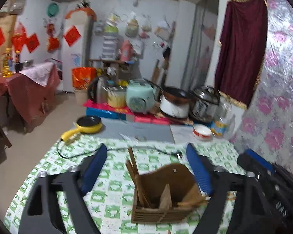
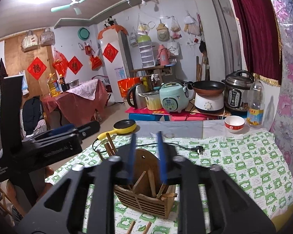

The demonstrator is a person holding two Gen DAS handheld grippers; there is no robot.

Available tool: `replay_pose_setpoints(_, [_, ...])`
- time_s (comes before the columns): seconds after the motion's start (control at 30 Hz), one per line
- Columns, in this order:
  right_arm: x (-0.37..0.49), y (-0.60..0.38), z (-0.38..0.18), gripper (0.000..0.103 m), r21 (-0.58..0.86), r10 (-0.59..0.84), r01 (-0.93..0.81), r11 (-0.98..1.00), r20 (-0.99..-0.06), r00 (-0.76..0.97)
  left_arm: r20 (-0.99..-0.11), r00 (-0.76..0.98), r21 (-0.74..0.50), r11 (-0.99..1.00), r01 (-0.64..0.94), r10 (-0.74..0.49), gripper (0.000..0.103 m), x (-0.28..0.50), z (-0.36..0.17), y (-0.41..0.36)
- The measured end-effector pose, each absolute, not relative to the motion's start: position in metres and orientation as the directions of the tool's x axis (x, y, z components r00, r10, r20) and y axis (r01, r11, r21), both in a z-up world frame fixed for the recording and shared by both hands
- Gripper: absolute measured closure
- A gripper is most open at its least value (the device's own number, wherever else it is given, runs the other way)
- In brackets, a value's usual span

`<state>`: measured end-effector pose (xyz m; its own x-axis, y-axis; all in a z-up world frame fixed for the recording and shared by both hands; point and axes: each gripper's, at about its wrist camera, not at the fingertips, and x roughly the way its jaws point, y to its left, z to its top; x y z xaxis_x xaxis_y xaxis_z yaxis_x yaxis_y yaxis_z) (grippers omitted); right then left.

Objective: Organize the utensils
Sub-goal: 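Open both tools to release the chopsticks into the holder, then withdraw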

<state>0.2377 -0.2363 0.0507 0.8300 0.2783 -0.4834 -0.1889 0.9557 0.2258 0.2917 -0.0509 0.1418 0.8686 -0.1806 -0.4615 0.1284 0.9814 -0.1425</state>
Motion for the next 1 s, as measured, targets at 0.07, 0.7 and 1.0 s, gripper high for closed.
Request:
replay_pose_setpoints(0.07, [0.236,-0.236,0.052,0.069,0.216,0.270,-0.187,0.958,-0.476,0.837,-0.456,0.873,-0.118,0.984,0.133,-0.173,0.020,0.288,0.144,-0.052])
replay_pose_setpoints(0.7, [0.217,-0.256,0.065,0.006,0.244,0.174,-0.088,0.966,-0.356,0.918,-0.447,0.887,-0.118,0.991,0.066,-0.112,0.006,0.286,0.147,-0.046])
replay_pose_setpoints(1.0, [0.218,-0.254,0.063,0.006,0.249,0.179,-0.089,0.964,-0.367,0.913,-0.411,0.911,-0.056,0.998,0.017,-0.039,0.006,0.276,0.148,-0.052])
